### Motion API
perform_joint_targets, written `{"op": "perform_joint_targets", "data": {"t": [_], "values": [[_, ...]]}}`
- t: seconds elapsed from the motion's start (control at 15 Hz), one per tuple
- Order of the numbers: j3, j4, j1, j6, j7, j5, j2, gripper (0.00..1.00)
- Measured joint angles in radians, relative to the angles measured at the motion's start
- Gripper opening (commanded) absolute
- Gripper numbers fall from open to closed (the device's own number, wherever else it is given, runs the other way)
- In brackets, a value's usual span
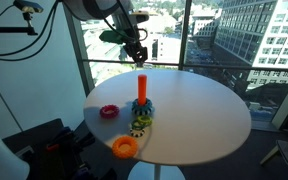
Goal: Pick up the clear ring and stack it onto the rings stacking stand
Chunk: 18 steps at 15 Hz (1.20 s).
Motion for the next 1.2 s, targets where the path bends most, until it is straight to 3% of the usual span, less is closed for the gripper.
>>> {"op": "perform_joint_targets", "data": {"t": [1.2], "values": [[-0.029, -0.108, 0.0, 0.084, 0.0, 0.039, -0.029, 0.08]]}}
